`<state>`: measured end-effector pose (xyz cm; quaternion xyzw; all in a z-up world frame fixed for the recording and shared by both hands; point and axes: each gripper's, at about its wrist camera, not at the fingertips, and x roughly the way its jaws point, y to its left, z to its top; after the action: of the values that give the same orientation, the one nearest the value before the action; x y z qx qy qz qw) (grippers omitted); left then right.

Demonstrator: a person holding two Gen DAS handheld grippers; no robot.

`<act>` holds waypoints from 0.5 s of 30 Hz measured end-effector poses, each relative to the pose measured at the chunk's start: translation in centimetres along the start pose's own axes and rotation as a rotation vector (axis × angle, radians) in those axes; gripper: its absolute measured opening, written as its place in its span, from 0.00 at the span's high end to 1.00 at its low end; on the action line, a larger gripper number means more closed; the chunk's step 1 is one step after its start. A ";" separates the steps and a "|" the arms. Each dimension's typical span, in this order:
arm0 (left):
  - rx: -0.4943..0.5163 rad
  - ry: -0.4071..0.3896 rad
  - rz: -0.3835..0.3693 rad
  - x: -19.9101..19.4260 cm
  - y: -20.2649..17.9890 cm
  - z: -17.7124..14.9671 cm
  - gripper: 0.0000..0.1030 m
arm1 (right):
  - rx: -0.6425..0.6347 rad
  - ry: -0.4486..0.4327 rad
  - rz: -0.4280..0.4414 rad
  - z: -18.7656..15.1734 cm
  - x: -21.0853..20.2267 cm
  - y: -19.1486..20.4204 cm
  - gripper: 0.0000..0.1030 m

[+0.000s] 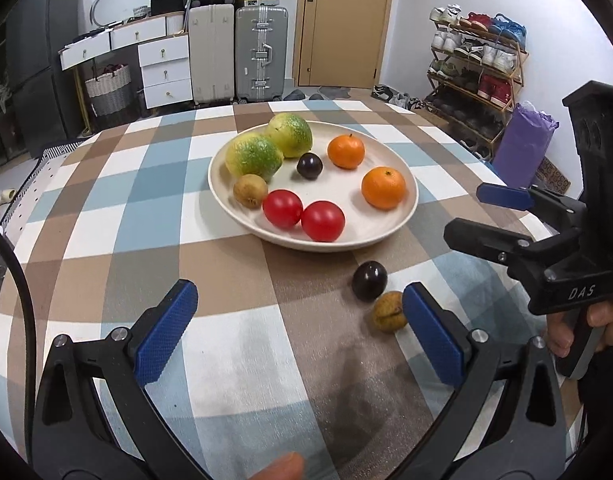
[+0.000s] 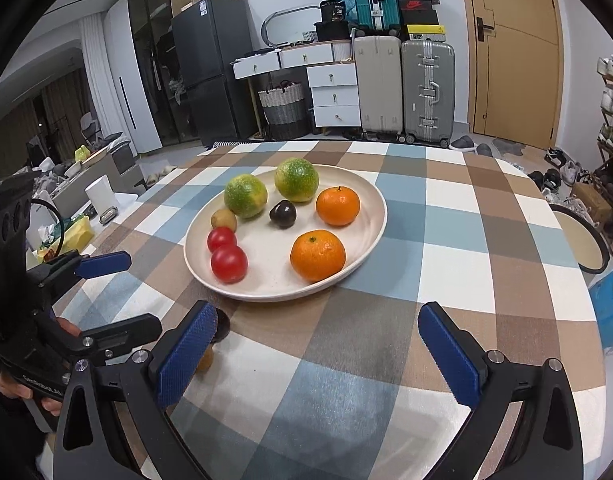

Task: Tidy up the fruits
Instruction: 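Withdraw both tools toward the last plum and brown fruit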

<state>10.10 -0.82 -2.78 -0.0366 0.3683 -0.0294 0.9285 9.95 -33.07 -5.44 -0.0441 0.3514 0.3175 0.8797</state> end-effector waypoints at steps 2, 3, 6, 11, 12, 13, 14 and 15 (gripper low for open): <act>-0.022 -0.004 -0.003 -0.2 0.1 -0.3 0.01 | -0.001 0.012 0.008 0.0 0.1 0.0 0.00; -0.029 0.001 -0.008 -0.2 0.2 -0.4 0.01 | -0.006 0.023 0.010 -0.1 0.2 0.1 0.00; -0.029 0.014 -0.010 -0.1 0.0 -0.7 0.01 | -0.023 0.047 0.012 -0.3 0.6 0.3 0.00; -0.006 0.037 -0.028 0.2 -1.0 -0.7 0.01 | -0.038 0.086 0.010 -0.5 1.1 0.3 0.00; -0.003 0.044 -0.030 0.4 -1.2 -0.8 0.01 | -0.033 0.088 0.006 -0.6 1.1 0.1 0.00; -0.002 0.049 -0.033 0.5 -1.4 -0.8 0.01 | -0.029 0.090 0.004 -0.6 1.2 0.0 0.00; 0.005 0.061 -0.040 0.7 -1.7 -0.9 0.01 | -0.022 0.090 0.001 -0.5 1.2 -0.1 0.00; 0.012 0.072 -0.045 0.9 -2.0 -0.9 0.01 | -0.019 0.090 -0.001 -0.5 1.2 -0.2 0.00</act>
<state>10.05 -2.95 -3.83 -0.0381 0.4003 -0.0540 0.9140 10.42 -32.76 -6.66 -0.0668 0.3874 0.3180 0.8628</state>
